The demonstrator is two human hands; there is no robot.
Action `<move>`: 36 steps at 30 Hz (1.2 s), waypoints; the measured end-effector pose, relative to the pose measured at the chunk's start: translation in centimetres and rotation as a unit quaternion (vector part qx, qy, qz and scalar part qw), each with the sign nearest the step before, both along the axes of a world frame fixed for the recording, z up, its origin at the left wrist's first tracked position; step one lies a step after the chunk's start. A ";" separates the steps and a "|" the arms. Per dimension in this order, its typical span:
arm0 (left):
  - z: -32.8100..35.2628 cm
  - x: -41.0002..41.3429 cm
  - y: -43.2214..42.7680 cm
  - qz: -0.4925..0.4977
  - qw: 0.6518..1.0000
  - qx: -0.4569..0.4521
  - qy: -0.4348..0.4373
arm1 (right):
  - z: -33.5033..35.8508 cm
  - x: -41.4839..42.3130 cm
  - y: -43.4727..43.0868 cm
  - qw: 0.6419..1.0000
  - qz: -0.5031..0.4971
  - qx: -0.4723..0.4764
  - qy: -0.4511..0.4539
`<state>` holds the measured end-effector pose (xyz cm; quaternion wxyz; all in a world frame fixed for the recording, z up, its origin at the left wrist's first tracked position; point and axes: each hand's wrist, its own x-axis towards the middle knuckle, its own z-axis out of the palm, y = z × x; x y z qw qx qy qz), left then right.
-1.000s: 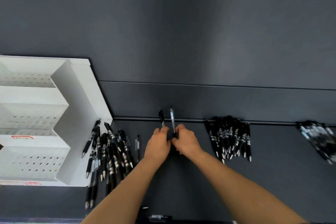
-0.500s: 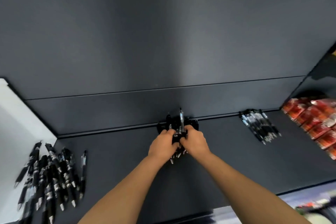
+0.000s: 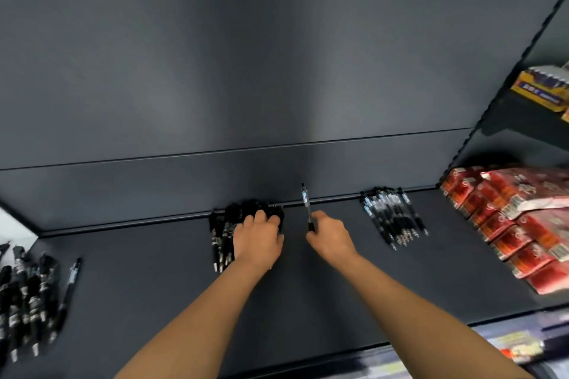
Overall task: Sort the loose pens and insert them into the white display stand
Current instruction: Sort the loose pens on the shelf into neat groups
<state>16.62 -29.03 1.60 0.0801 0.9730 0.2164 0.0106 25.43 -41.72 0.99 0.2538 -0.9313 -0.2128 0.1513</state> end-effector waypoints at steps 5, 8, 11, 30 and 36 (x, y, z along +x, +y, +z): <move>-0.1 3.5 -4.6 -0.055 0.998 -0.016 -0.008 | 0.3 3.5 -5.5 0.996 -0.042 -0.052 -0.065; -0.3 5.4 -6.6 -0.084 0.996 -0.025 -0.007 | 0.2 5.5 -8.6 0.988 -0.076 -0.087 -0.100; -0.6 6.5 -7.7 -0.104 0.994 -0.032 -0.001 | 0.0 6.9 -10.9 0.978 -0.110 -0.118 -0.134; -0.7 7.8 -7.6 -0.118 0.992 -0.038 -0.016 | -0.6 8.5 -10.6 0.968 -0.014 -0.170 -0.184; 1.0 5.0 -3.8 -0.073 0.996 -0.019 -0.044 | 1.0 6.3 -4.9 0.962 0.096 -0.106 -0.233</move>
